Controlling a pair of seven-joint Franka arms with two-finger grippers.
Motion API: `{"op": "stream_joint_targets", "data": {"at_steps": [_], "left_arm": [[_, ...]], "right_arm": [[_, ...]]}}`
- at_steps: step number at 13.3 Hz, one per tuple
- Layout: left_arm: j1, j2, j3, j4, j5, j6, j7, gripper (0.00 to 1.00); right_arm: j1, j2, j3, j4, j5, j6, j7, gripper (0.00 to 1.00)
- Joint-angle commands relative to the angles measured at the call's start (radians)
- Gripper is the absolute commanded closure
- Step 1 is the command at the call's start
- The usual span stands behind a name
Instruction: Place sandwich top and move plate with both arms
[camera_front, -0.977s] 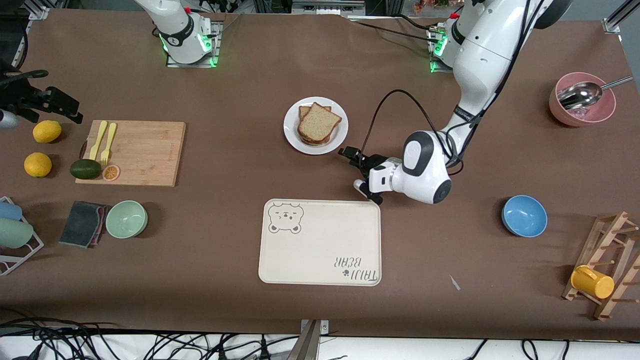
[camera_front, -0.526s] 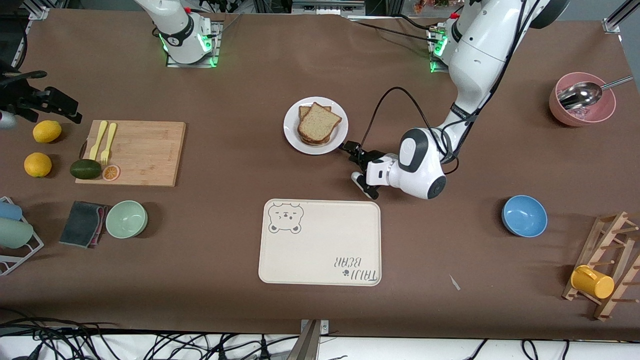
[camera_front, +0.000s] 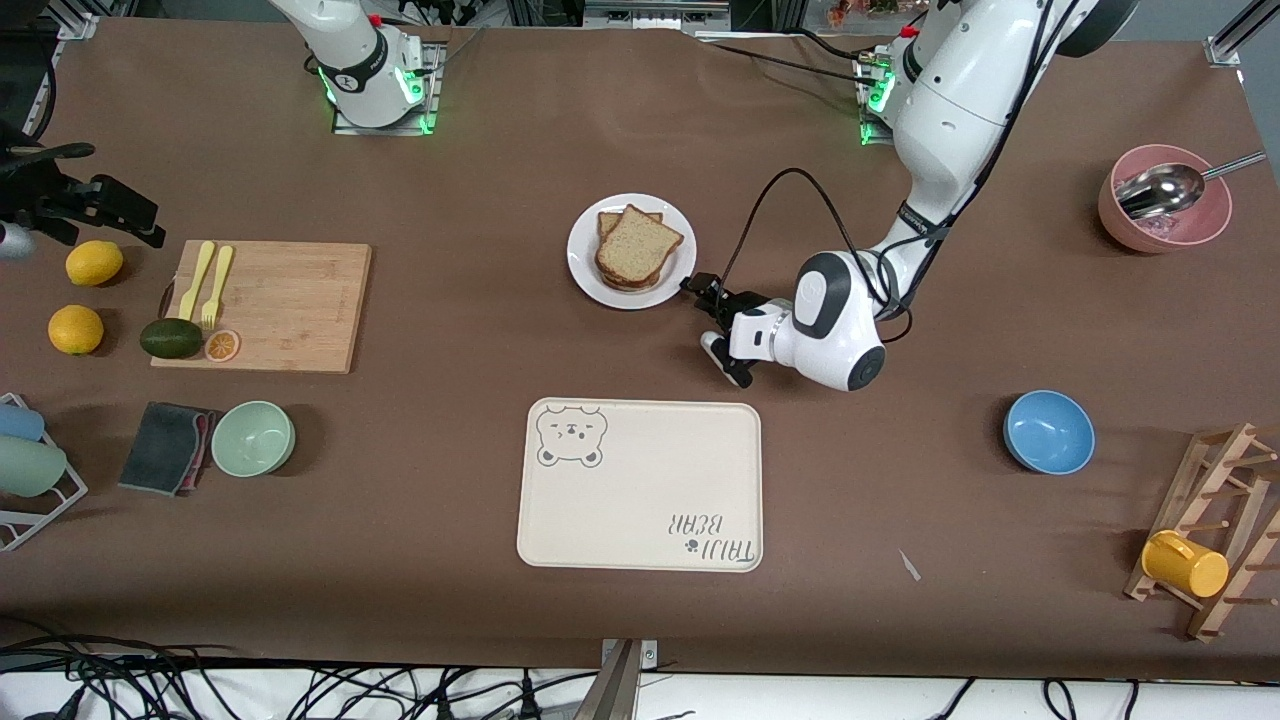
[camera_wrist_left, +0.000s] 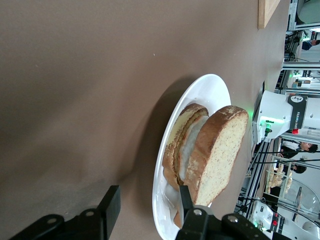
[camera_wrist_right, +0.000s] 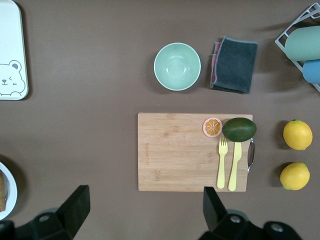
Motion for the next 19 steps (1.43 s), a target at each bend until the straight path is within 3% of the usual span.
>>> {"op": "stream_joint_targets", "data": {"at_steps": [1, 19], "left_arm": [[-0.015, -0.034, -0.003, -0.054, -0.040, 0.045, 0.031, 0.45], [-0.035, -0.037, -0.038, -0.103, -0.040, 0.099, 0.049, 0.54]], "right_arm": [[0.000, 0.001, -0.001, 0.009, 0.017, -0.012, 0.015, 0.00], [-0.001, 0.001, -0.001, 0.009, 0.018, -0.015, 0.015, 0.00]]}}
